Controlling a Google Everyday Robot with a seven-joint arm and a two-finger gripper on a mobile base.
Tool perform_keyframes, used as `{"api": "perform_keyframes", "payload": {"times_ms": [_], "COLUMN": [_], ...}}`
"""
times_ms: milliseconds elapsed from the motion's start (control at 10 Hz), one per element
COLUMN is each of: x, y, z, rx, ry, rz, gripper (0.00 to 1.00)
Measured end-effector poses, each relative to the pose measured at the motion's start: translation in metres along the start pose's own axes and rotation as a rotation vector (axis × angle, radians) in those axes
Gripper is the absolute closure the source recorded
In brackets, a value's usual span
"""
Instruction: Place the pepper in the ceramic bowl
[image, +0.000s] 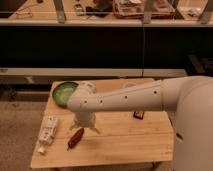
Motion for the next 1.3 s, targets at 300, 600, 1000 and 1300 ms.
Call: {"api": "perform_keyframes", "payload": {"times_ms": [300, 600, 1000, 1300], "x": [-0.006, -0.012, -0.004, 0.001], "y": [-0.024, -0.042, -0.044, -0.049], "z": [0.023, 0.044, 0.070, 0.083], "rx": [0.039, 0.045, 0.010, 0.005], "ry": [-0.034, -0.078, -0.102, -0.116], "rz": [0.034, 0.026, 0.025, 0.015], "gripper": [0.20, 0.20, 0.20, 0.31]}}
